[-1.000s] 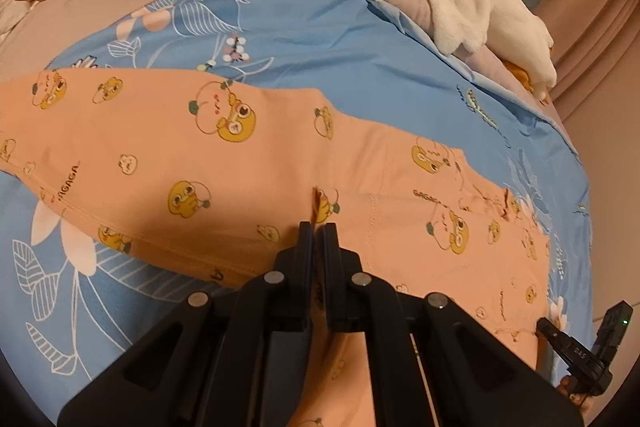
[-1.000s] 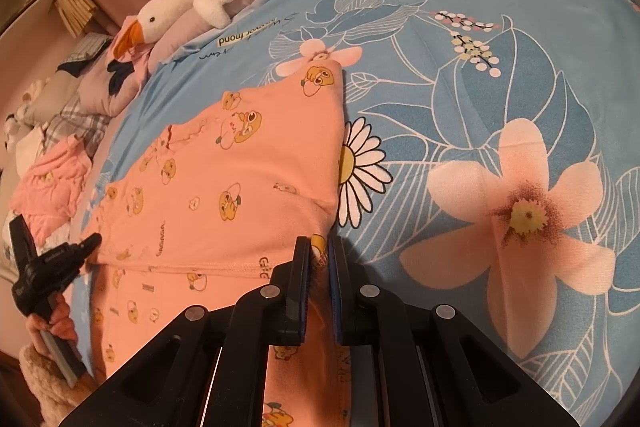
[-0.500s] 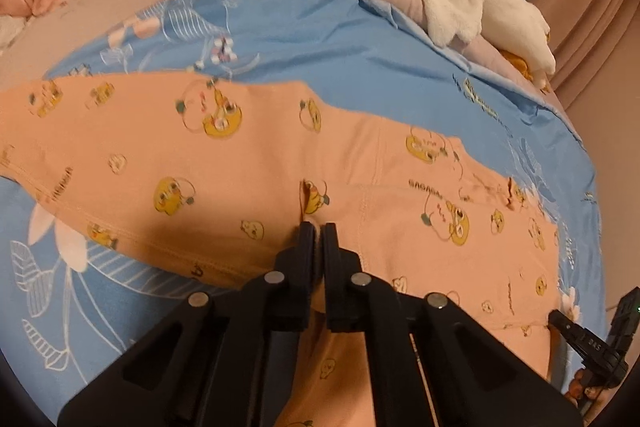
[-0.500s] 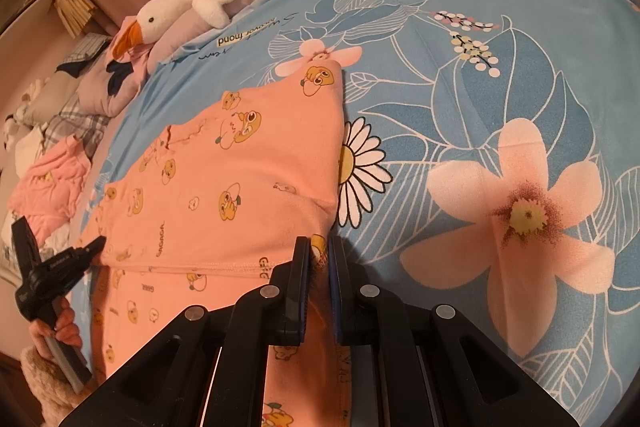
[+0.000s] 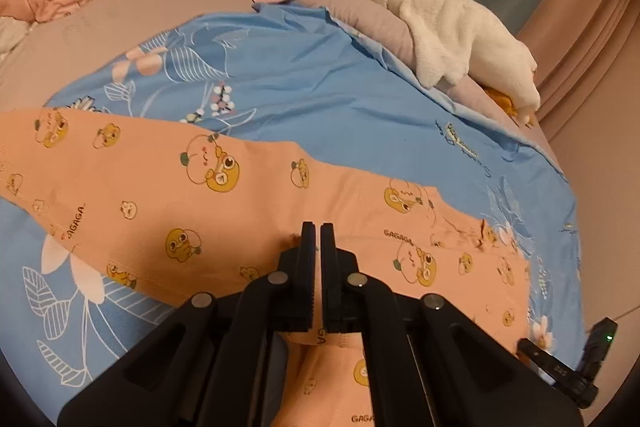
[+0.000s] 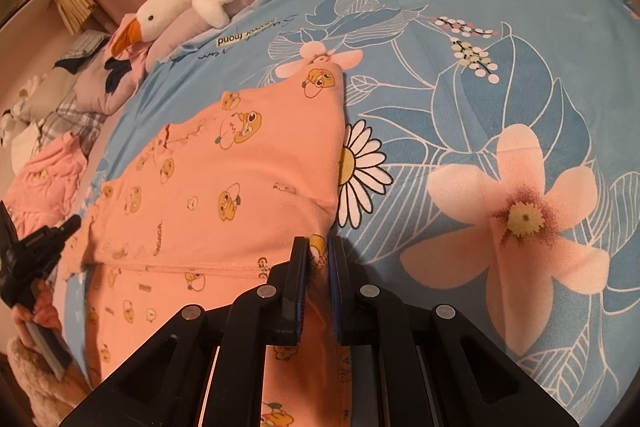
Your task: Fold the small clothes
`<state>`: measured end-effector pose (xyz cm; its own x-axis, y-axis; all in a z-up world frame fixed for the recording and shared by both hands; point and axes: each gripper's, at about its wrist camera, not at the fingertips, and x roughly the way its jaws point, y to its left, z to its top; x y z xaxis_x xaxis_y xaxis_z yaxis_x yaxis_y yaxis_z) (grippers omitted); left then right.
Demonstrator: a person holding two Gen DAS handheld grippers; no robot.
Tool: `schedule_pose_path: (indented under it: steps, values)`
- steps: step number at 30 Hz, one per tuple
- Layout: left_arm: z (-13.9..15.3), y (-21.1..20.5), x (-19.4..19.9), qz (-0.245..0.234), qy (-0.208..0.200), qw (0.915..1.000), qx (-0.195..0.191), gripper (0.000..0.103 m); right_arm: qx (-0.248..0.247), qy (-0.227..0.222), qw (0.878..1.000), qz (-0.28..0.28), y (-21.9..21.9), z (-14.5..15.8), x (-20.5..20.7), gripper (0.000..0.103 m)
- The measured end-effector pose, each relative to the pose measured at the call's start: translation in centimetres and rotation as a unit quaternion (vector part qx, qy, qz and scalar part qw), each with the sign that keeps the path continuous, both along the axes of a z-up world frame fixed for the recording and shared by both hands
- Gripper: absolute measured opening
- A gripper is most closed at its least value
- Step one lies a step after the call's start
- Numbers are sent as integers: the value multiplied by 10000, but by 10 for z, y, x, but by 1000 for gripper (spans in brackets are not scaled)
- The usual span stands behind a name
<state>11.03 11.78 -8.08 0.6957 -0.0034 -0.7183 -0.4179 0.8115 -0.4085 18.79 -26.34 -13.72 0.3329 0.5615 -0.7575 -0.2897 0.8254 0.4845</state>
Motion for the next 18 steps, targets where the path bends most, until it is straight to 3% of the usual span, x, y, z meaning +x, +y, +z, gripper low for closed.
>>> schedule_pose_path:
  steps: [7,8,11,12,16,18]
  values:
    - [-10,-1,2,-72,319,9994,-60,3,-19,-2,10000,-4,1,0,0,9]
    - [-11,-1,3,-86,360,9993,-44,8,-12,0,10000,-5,0,0,0,9]
    - [-17,-4,6,-176,464,9988,-22,38,-6,6,10000,-6,1,0,-1,9]
    - [-18,-6,8,-218,480,9986,3,40,-10,5,10000,-12,1,0,-1,9]
    - [-36,-11,22,-358,707,9968,-125,36,-16,1,10000,-6,2,0,0,9]
    - [-40,-12,25,-297,695,9970,-135,8,-22,-5,10000,-4,1,0,0,9]
